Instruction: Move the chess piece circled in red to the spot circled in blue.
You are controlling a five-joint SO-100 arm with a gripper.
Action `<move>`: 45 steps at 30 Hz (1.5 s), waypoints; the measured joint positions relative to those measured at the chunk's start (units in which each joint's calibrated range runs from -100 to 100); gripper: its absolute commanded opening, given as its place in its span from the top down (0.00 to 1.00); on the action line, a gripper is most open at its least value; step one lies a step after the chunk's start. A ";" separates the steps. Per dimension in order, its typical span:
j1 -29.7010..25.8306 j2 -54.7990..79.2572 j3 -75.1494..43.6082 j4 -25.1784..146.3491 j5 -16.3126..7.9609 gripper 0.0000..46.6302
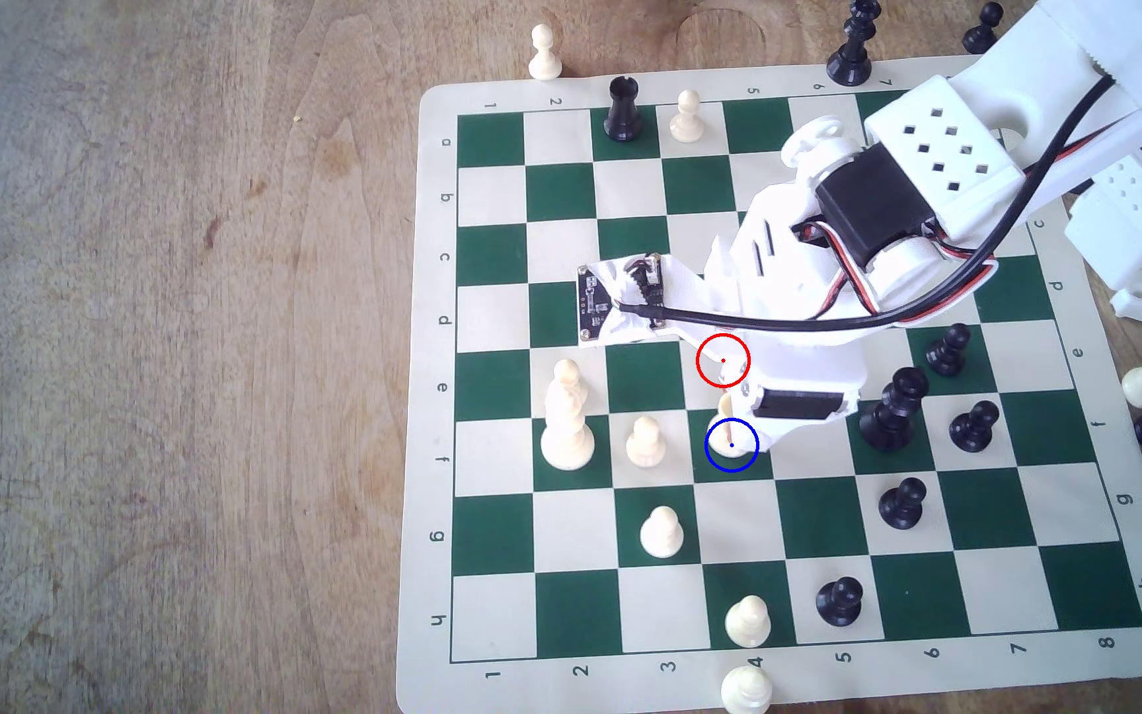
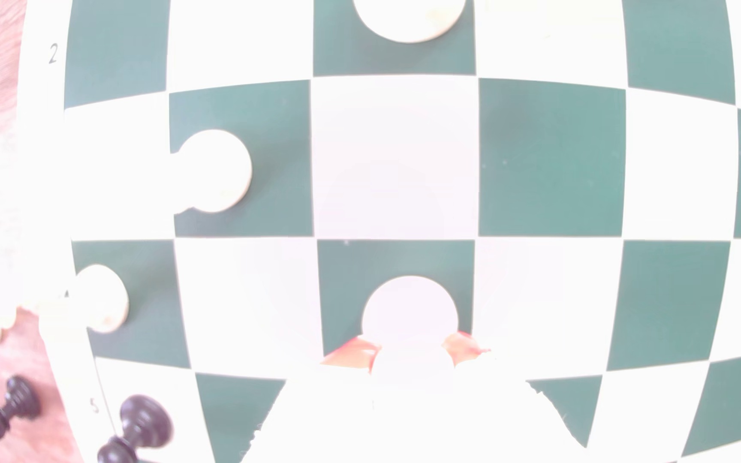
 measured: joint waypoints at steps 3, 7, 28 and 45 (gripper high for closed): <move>0.00 0.00 0.00 0.00 0.00 0.99; 0.00 0.00 0.00 0.00 0.00 0.99; 0.00 0.00 0.72 0.00 -1.03 0.57; 5.97 -35.78 26.03 -8.53 1.76 0.45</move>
